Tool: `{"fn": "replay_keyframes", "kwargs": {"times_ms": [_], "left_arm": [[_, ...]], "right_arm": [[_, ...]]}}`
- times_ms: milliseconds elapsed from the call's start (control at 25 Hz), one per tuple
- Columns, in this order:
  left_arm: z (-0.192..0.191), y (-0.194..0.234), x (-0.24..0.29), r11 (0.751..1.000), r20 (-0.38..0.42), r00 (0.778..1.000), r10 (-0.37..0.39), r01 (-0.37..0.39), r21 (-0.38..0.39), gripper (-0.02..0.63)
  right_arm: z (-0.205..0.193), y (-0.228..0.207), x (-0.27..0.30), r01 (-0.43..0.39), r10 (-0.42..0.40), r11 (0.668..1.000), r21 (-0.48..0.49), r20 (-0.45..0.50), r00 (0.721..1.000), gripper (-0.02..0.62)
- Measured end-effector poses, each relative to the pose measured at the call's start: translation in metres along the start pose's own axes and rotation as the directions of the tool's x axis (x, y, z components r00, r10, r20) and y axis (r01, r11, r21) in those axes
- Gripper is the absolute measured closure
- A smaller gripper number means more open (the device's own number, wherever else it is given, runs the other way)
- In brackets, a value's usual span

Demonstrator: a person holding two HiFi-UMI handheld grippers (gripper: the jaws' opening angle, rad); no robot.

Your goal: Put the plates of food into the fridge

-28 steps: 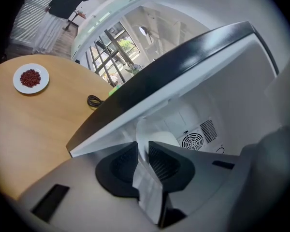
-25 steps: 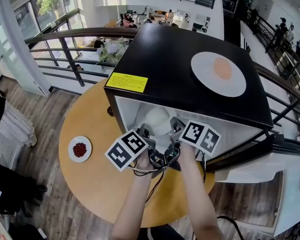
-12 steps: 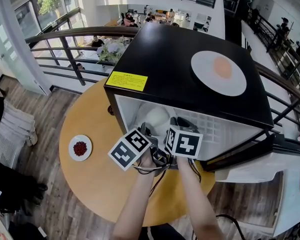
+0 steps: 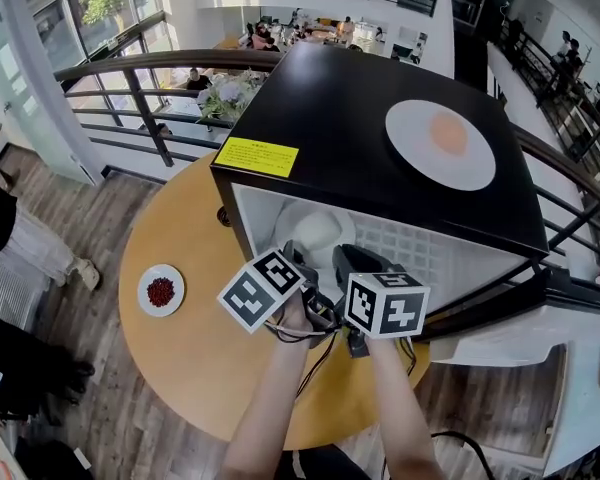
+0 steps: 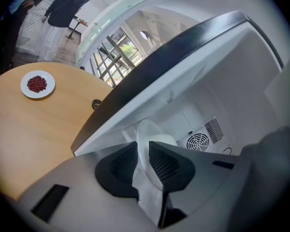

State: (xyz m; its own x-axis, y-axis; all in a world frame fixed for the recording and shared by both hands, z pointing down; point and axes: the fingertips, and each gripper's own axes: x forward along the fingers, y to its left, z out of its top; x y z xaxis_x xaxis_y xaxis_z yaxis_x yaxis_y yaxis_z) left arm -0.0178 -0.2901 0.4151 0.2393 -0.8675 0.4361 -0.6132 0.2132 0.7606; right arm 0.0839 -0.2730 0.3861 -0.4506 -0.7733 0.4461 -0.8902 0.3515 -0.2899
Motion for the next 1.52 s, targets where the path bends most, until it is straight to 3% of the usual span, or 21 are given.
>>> {"fn": "replay_keyframes", "kwargs": {"times_ms": [120,240,320,440,560,760,1120,1360,1520], "left_arm": [[-0.001,0.0,0.0,1.0,-0.003,1.0,-0.011,0.011,0.0,0.551],[-0.001,0.0,0.0,1.0,-0.009,1.0,-0.019,0.019,-0.005,0.55],[-0.001,0.0,0.001,1.0,-0.012,1.0,-0.024,0.024,0.001,0.551],[-0.001,-0.001,0.0,0.999,-0.011,0.999,-0.031,0.031,0.019,0.551],[-0.001,-0.001,-0.001,0.999,-0.012,0.999,-0.035,0.035,0.017,0.551],[-0.004,-0.006,0.0,0.997,-0.03,0.997,-0.074,0.075,0.029,0.551],[-0.013,-0.006,-0.008,0.991,-0.051,0.992,-0.119,0.122,0.056,0.551],[-0.018,0.007,-0.022,0.984,-0.076,0.99,-0.119,0.128,0.127,0.574],[-0.019,0.0,-0.037,0.954,-0.079,0.981,-0.177,0.191,0.232,0.598]], "right_arm": [[-0.013,0.019,-0.003,-0.106,0.104,0.994,-0.013,-0.084,0.991,0.561],[-0.03,0.033,-0.004,-0.211,0.208,0.978,0.01,-0.204,0.957,0.571],[-0.04,0.036,-0.003,-0.236,0.231,0.972,0.013,-0.271,0.935,0.577],[-0.047,0.033,0.003,-0.235,0.229,0.972,0.021,-0.309,0.923,0.577],[-0.045,0.032,0.008,-0.234,0.242,0.97,0.062,-0.281,0.929,0.577],[-0.038,0.025,0.018,-0.186,0.197,0.98,0.066,-0.223,0.955,0.578],[-0.042,0.018,0.023,-0.18,0.197,0.977,0.111,-0.178,0.964,0.578],[-0.037,0.023,0.01,-0.222,0.231,0.968,0.114,-0.081,0.97,0.578],[-0.021,0.029,-0.009,-0.245,0.242,0.965,0.097,0.04,0.969,0.578]]}}
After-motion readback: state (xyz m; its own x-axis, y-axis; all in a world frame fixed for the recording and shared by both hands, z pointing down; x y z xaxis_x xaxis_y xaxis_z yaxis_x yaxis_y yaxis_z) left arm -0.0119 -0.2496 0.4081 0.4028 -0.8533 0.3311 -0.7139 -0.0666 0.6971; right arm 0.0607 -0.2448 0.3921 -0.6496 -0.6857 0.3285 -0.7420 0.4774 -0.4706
